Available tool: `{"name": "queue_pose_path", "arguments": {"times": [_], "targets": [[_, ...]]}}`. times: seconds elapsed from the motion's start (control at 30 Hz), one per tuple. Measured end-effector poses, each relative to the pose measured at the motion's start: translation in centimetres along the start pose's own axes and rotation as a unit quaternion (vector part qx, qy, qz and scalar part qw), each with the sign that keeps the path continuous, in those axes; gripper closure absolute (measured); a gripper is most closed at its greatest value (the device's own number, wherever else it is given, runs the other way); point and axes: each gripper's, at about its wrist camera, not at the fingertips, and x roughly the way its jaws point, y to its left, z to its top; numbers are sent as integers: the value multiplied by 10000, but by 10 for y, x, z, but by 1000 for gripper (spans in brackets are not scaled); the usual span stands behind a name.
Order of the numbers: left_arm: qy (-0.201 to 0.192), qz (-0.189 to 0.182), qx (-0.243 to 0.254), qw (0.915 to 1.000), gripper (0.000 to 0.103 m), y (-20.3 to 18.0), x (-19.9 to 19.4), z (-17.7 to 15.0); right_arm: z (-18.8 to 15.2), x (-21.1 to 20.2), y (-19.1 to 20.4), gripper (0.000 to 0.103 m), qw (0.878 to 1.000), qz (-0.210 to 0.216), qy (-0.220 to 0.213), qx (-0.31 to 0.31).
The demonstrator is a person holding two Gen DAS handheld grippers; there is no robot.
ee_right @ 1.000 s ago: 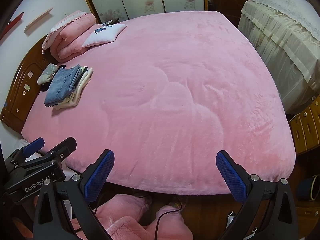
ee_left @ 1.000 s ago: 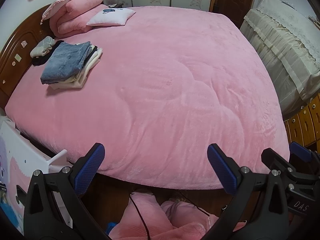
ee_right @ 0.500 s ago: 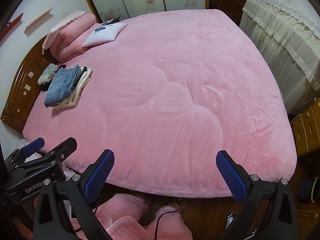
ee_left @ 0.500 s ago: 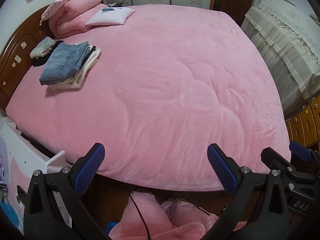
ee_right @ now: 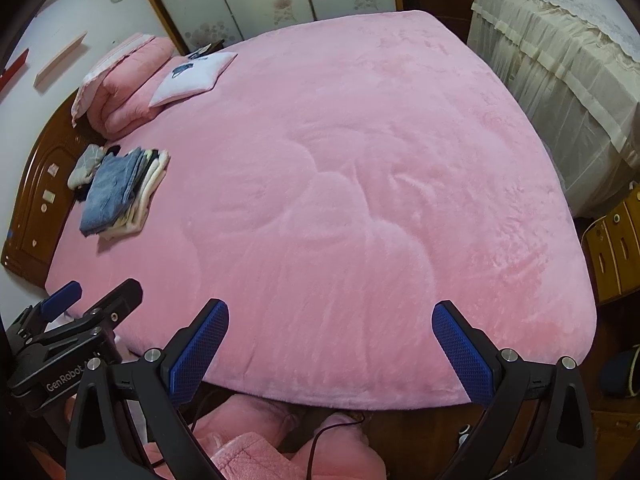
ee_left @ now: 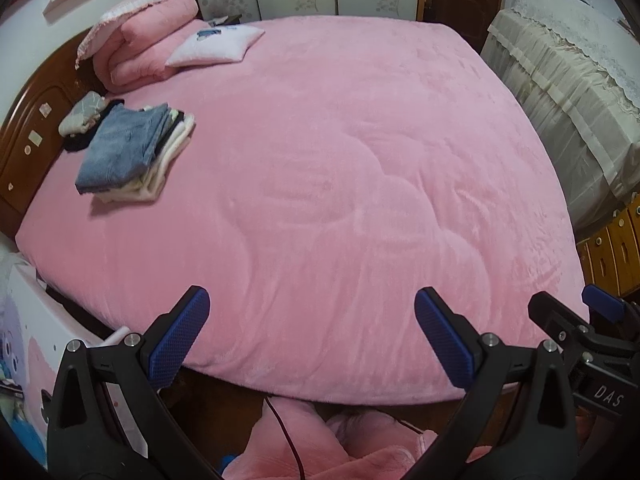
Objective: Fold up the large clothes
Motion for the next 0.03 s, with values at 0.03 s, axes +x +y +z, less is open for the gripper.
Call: {"name": "queue_pose_path", "arguments": {"times": [0.03], "targets": [[-40,8,24,10000,1,-1,0,3,3,2,-3,0,10000,-2,0,23]]}}
